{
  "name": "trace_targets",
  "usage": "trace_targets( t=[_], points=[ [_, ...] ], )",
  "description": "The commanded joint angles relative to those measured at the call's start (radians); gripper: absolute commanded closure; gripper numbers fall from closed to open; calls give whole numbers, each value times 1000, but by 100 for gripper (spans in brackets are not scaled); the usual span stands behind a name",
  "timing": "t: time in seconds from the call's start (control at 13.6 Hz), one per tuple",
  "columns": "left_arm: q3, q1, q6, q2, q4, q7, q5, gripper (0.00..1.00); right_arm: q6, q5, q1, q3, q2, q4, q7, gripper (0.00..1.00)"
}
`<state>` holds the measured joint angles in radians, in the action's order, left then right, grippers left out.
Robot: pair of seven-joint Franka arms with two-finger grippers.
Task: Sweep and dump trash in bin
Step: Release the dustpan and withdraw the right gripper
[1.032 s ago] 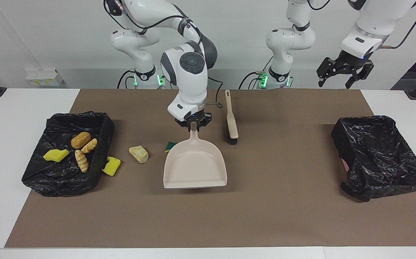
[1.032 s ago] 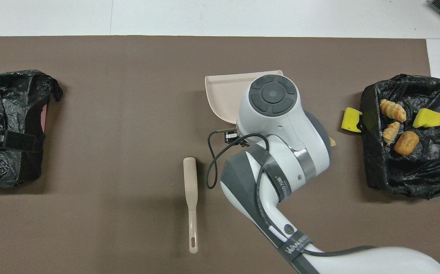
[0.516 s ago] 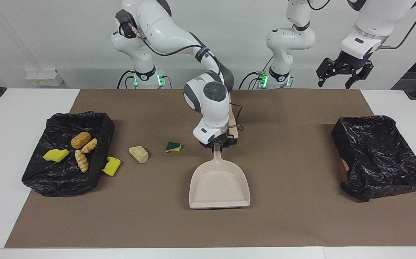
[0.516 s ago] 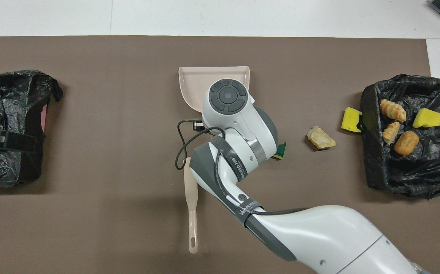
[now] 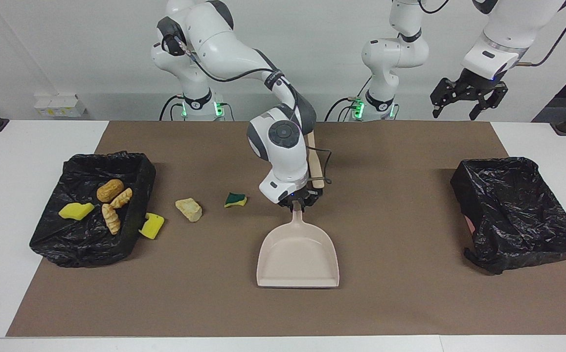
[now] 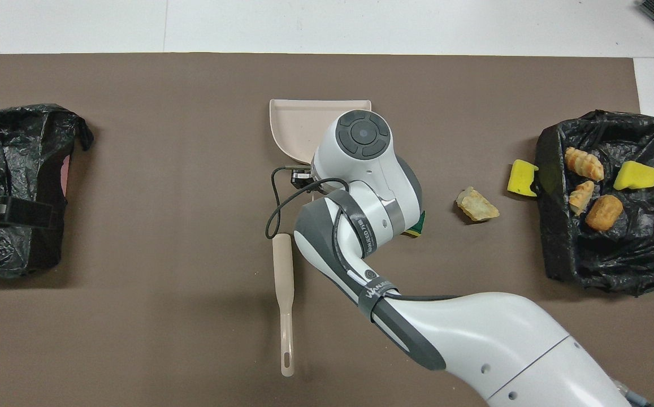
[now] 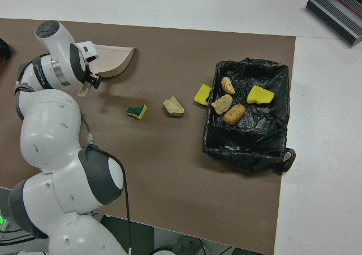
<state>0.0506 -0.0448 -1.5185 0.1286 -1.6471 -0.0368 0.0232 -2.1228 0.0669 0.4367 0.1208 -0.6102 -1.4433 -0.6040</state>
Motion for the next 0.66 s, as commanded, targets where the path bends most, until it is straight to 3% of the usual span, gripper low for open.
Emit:
trace_targets(
  t=[0.0,0.29,0.59],
  points=[
    [5,11,-46,23,-36,-6,-5,0,-14,18,-18,7,30,-28,-5,0],
    [6,-1,-222,-26,-42,-2,-3,0,53,8,2,8,142,-84,-19,0],
    [23,-10,-438,-130,-14,53,-2,0,69,10,103,8,279,-248,-86,0]
  ],
)
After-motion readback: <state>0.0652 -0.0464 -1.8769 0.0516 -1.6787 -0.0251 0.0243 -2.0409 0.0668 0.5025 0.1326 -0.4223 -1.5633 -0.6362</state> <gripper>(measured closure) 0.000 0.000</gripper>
